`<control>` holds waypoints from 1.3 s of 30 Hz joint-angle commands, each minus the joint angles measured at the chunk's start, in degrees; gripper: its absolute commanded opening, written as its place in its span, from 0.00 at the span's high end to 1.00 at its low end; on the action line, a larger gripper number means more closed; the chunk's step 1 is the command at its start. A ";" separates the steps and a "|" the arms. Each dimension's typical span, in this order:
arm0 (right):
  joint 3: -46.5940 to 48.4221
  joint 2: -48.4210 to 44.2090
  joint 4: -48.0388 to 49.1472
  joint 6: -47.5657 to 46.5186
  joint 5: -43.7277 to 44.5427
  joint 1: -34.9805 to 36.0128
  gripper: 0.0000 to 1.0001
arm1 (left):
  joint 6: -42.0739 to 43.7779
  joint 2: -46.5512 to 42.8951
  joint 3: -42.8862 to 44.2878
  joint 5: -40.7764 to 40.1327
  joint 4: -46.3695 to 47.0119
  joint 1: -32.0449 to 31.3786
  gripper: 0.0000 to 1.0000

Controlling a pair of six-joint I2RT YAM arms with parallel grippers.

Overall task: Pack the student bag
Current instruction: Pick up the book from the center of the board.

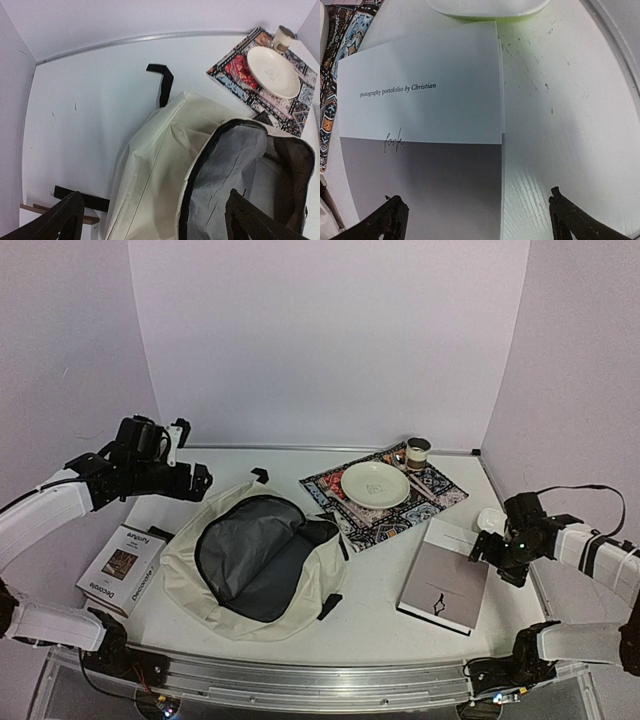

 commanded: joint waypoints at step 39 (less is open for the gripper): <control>-19.21 4.16 40.31 7.08 -32.24 -7.02 0.75 | -14.91 3.64 -2.45 24.94 12.99 -5.18 0.14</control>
